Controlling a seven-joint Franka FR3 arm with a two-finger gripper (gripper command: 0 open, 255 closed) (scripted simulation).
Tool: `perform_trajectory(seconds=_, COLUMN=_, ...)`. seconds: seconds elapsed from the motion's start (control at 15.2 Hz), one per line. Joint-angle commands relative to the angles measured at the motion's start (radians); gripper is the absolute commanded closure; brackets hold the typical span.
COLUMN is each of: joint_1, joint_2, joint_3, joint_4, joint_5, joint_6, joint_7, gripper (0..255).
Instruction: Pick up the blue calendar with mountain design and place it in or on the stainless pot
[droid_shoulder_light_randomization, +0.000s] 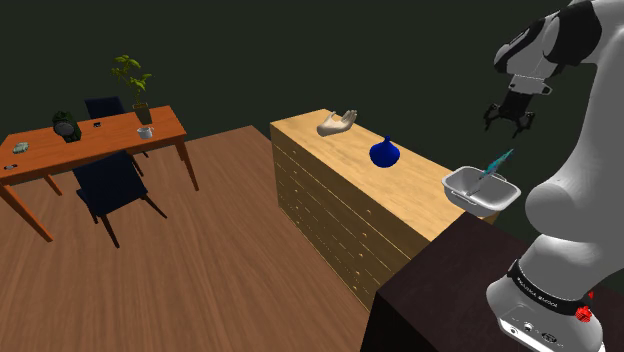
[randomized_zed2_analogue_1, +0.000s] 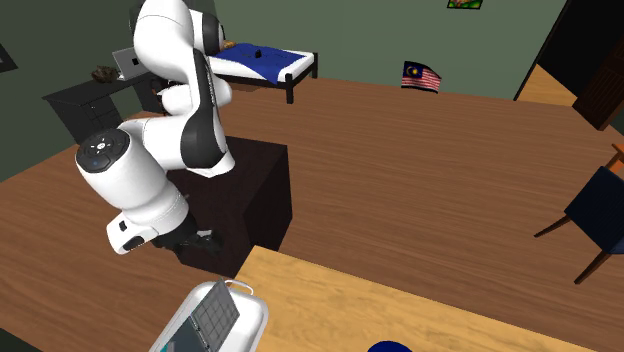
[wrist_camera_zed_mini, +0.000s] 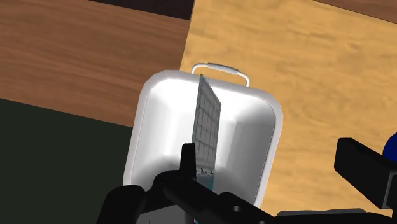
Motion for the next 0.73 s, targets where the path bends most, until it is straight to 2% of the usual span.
perform_trajectory(seconds=0.0, joint_1=-0.004, joint_2=-0.011, joint_3=-0.005, joint_4=0.035, joint_5=-0.008, joint_6=-0.046, joint_7=0.004, gripper=0)
perform_trajectory(seconds=0.13, joint_1=-0.009, joint_2=-0.019, joint_3=-0.009, joint_4=0.086, joint_5=-0.015, joint_6=-0.103, joint_7=0.010, gripper=0)
perform_trajectory(seconds=0.66, joint_1=-0.009, joint_2=-0.019, joint_3=-0.009, joint_4=0.086, joint_5=-0.015, joint_6=-0.103, joint_7=0.010, gripper=0)
